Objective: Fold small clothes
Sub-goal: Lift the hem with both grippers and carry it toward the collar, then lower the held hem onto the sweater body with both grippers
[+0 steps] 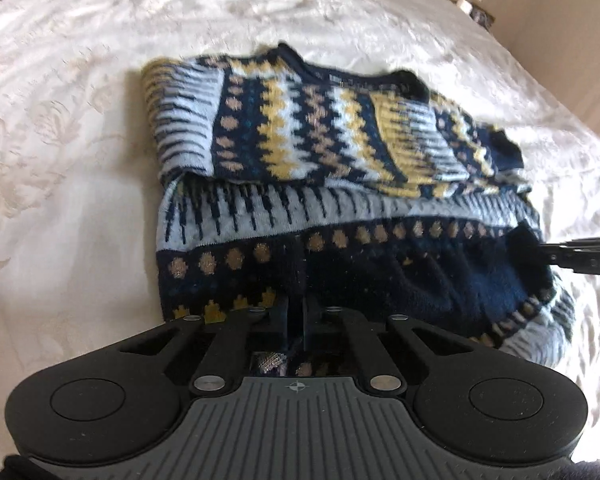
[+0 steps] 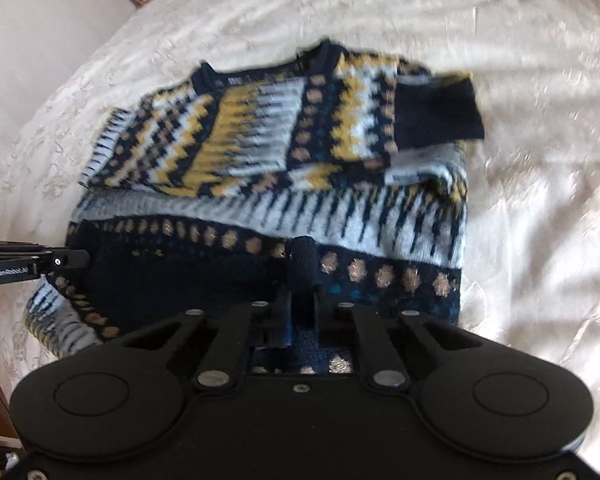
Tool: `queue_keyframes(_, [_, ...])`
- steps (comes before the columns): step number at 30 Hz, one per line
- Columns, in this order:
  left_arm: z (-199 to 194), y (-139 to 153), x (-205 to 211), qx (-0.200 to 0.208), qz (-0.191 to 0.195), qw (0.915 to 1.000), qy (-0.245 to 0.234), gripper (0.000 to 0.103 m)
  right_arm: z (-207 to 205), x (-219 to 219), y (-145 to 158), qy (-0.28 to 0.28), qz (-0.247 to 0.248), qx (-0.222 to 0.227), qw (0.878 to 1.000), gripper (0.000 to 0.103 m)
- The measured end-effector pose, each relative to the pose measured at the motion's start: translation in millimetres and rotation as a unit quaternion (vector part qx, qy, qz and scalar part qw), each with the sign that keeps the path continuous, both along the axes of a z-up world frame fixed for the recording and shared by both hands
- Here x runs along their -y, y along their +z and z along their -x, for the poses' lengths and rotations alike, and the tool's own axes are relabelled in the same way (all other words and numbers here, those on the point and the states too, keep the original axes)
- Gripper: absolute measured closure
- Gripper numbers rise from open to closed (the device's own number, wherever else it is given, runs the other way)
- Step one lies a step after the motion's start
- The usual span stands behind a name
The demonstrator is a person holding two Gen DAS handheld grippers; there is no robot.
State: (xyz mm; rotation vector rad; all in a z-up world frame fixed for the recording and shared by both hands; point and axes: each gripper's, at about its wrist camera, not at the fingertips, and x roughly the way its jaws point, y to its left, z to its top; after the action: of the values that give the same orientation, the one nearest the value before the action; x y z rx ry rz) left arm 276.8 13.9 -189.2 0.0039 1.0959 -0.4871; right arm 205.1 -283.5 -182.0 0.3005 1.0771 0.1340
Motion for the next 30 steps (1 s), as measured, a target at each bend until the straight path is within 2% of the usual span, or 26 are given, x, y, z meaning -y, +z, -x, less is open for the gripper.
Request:
queue_keyframes(9, [15.2, 71.5, -5.5, 0.096, 0.038, 0.9932, 0.055, 0.098, 24.3, 2.7, 68.4, -0.023, 0.004, 0.099, 0.995, 0.087])
queue_keyframes(13, [-2.6, 99.9, 2.6, 0.133, 0.051, 0.9883, 0.055, 0.098, 4.8, 14.5, 90.3, -0.034, 0.005, 0.138, 0.990, 0.087])
queue_keyframes(17, [-35.5, 119.8, 14.7, 0.165, 0.051, 0.9841, 0.042, 0.098, -31.7, 28.9, 102.9, -0.044, 0.002, 0.161, 0.986, 0.087])
queue_keyframes(22, [-83.6, 112.7, 34.5, 0.161, 0.027, 0.9862, 0.027, 0.097, -86.9, 36.1, 94.6, -0.034, 0.021, 0.150, 0.988, 0.087])
queue_keyframes(30, [-146.5, 56.8, 61.4, 0.105, -0.024, 0.9942, 0.008, 0.097, -156.8, 44.3, 35.5, -0.025, 0.043, 0.079, 0.996, 0.087])
